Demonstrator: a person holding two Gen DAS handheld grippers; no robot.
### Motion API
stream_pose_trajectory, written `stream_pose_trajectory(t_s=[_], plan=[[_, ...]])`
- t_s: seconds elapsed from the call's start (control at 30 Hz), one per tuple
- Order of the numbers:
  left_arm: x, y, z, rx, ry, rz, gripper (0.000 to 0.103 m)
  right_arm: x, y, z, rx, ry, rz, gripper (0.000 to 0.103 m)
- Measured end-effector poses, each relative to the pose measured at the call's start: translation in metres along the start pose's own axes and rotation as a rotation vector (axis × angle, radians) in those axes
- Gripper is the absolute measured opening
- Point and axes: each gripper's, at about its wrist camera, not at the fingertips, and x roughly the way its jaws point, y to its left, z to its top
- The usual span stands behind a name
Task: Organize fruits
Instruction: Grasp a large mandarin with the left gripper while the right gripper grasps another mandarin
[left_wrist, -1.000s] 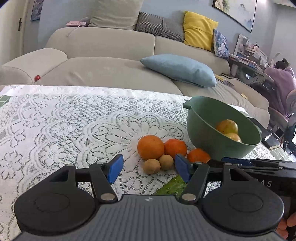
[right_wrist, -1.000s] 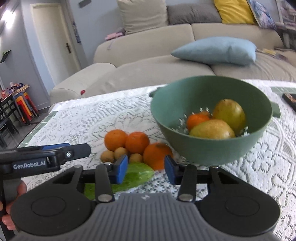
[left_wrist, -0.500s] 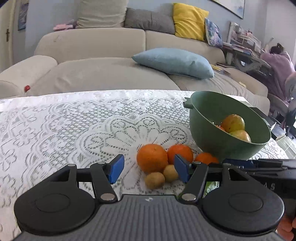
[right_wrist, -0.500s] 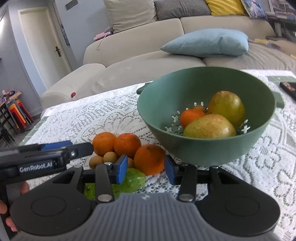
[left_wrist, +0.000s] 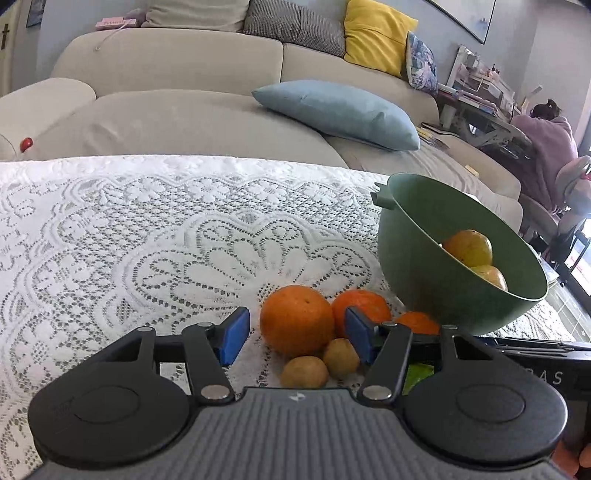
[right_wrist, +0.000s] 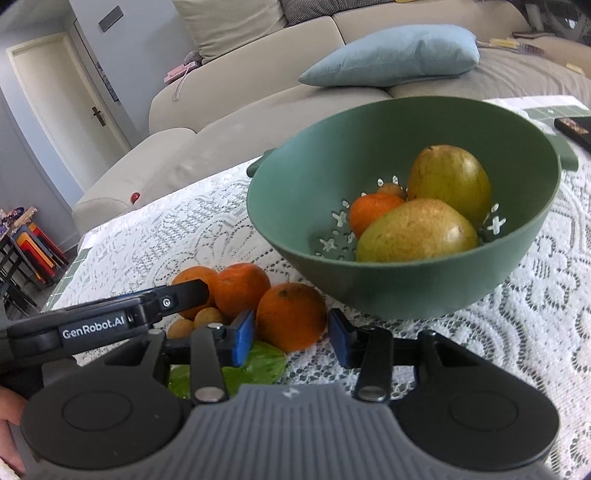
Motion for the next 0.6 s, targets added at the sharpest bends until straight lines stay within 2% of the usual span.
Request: stream_pose_trajectory(t_s=[0.2,0.43,0.6], plan=[[0.002,0.003,0.001,-0.028,-0.013,-0.021,0.057,0.002,-0.004,-0.001,0.010,-0.012,0.019,0.042],[0.003,0.013,-0.001,-0.087,-0.007,-0.050,0.053,0.001,-0.004,-0.004,0.001,-0.021,0.029,0.041],[0.001,0.007,-0.003,-0.072,-0.020,-0.024,0.051,-0.001,-0.002,-0.005,-0.023,-0.028,0.028,0.041]])
